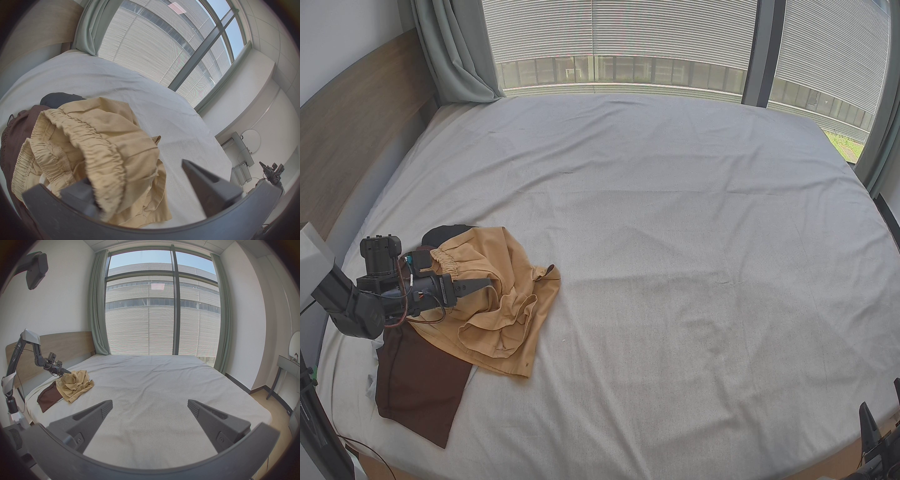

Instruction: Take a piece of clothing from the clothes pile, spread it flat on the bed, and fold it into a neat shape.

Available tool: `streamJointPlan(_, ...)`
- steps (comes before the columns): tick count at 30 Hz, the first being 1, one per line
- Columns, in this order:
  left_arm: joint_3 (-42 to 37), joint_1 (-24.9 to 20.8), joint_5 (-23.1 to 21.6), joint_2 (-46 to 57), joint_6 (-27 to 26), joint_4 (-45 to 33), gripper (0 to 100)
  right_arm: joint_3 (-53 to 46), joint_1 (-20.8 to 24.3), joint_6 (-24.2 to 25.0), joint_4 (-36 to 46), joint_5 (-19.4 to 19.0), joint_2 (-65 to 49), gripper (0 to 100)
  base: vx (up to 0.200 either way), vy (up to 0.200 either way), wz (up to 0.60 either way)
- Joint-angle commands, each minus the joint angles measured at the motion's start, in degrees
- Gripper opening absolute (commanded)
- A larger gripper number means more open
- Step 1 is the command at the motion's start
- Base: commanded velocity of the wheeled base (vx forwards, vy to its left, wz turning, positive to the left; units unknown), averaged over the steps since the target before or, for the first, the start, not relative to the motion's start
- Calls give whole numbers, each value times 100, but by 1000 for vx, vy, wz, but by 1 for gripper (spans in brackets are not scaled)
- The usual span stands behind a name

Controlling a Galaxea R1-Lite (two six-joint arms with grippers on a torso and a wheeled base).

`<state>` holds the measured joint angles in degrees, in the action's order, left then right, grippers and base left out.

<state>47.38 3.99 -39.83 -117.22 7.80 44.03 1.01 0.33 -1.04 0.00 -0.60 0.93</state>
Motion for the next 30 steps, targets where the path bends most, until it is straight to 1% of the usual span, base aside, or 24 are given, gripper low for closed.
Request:
streamJointPlan(1,16,6,-8,-72,2,0,0,-101,2,7,-9,-2,-93,100,0,0,0)
streamJointPlan(7,-19,6,-43,-116,-7,0,0,-101,2,7,0,-2,-93,100,0,0,0)
streamJointPlan(8,-28,14,-60,-108,55,0,0,-101,2,7,-9,-2,-93,100,0,0,0)
streamJointPlan(11,-36,32,-95,-46,424,9,0,-101,2,7,0,-2,-93,100,0,0,0)
streamJointPlan(12,-45,32,-95,-46,450,18,0,-101,2,7,-9,-2,-93,100,0,0,0)
streamJointPlan(13,-71,41,-87,42,714,88,0,-101,2,7,0,-2,-93,100,0,0,0)
streamJointPlan(15,-115,41,-87,112,819,149,0,-101,2,7,0,-2,-93,100,0,0,0)
streamJointPlan(16,-221,32,-87,235,1048,255,0,-101,2,7,-9,-2,-93,100,0,0,0)
streamJointPlan(17,-274,14,-87,288,1162,316,0,-101,2,7,0,7,-93,100,0,0,0)
streamJointPlan(18,-274,14,-87,288,1162,316,0,-101,2,7,0,7,-93,100,0,0,0)
streamJointPlan(20,-493,-56,-87,525,1549,554,0,-101,2,7,0,7,-93,100,0,0,0)
streamJointPlan(21,-493,-56,-87,525,1549,554,0,-101,2,7,0,7,-93,100,0,0,0)
streamJointPlan(22,-546,-126,-16,587,1769,694,0,-101,2,7,0,7,-93,100,0,0,0)
streamJointPlan(23,-555,-126,-16,596,1786,703,0,-101,2,7,-9,7,-93,100,0,0,0)
streamJointPlan(25,-581,-135,19,613,2059,870,0,-101,2,7,-9,7,-93,100,0,0,0)
streamJointPlan(30,-678,-179,80,631,2314,1143,0,-101,2,7,-9,7,-93,100,0,0,0)
